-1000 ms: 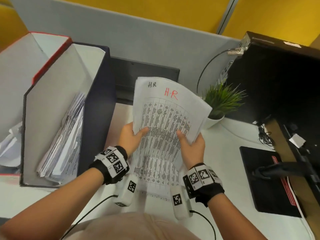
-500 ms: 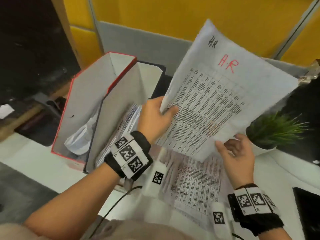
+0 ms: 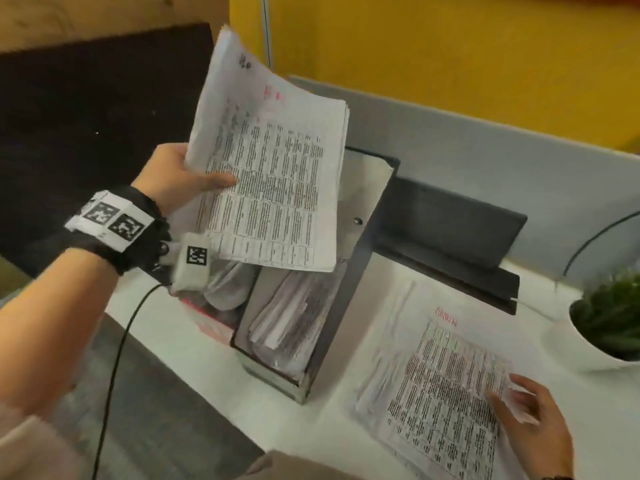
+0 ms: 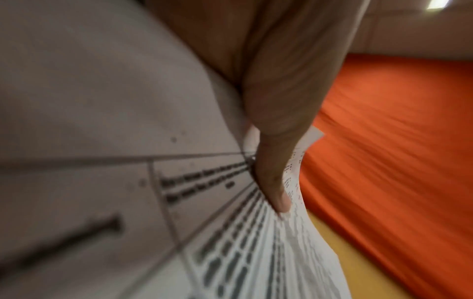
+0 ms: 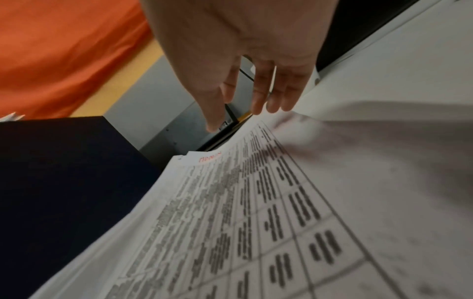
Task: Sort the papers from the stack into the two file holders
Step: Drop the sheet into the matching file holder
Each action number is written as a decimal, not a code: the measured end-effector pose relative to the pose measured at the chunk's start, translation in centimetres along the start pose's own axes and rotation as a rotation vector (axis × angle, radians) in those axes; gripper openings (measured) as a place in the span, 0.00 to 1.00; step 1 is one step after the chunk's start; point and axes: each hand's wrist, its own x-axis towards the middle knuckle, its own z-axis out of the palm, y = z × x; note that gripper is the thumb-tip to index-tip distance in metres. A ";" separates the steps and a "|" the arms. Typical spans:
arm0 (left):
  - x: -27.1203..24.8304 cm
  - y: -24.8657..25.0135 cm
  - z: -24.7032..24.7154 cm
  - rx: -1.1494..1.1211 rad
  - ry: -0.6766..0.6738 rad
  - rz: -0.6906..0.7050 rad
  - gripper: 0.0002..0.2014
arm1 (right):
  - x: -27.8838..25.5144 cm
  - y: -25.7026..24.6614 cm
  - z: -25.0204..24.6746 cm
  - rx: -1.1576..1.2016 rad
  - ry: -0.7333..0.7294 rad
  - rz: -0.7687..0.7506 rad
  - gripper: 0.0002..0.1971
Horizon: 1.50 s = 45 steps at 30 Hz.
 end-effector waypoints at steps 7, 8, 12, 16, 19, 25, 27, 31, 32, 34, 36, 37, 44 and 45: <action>1.3 -3.1 1.5 0.268 -0.013 0.008 0.55 | -0.8 0.0 0.6 -0.345 0.015 0.040 0.30; 1.0 -3.3 2.1 0.257 -0.043 0.036 0.58 | -0.9 0.0 0.6 -0.360 0.004 0.031 0.31; 1.4 -4.2 4.9 0.334 -0.158 0.072 0.33 | -1.1 0.4 0.7 -0.389 -0.034 0.020 0.34; 2.7 -5.4 7.3 0.529 -0.320 -0.071 0.24 | -1.1 0.7 0.6 -0.417 -0.072 0.037 0.35; 3.1 -5.9 8.6 0.784 -0.417 -0.066 0.20 | -1.0 0.7 0.5 -0.438 -0.101 0.051 0.35; 2.3 -7.1 9.6 1.189 -0.621 0.050 0.46 | -1.5 0.3 0.5 -0.422 -0.096 0.067 0.35; 2.0 -7.5 9.6 1.350 -0.663 0.094 0.50 | -1.7 0.2 0.4 -0.400 -0.097 0.076 0.35; 1.4 -7.9 10.0 1.416 -0.626 0.194 0.31 | -1.7 0.2 0.3 -0.388 -0.118 0.088 0.35; 1.5 -7.9 9.9 1.368 -0.569 0.202 0.28 | -1.7 0.3 0.3 -0.394 -0.125 0.089 0.35; 1.8 -7.0 9.5 1.287 -0.495 0.209 0.27 | -1.6 0.4 0.4 -0.400 -0.131 0.087 0.35; 2.4 -5.4 8.8 1.128 -0.393 0.212 0.26 | -1.5 0.5 0.4 -0.400 -0.132 0.082 0.34; 2.6 -4.5 8.4 1.025 -0.333 0.216 0.24 | -1.5 0.5 0.4 -0.401 -0.133 0.081 0.34; 0.4 3.2 10.8 0.489 -0.041 0.425 0.11 | -1.3 0.9 0.4 -0.403 -0.156 0.085 0.32; -0.2 4.3 11.7 0.433 -0.016 0.456 0.10 | -1.4 0.9 0.4 -0.394 -0.153 0.082 0.32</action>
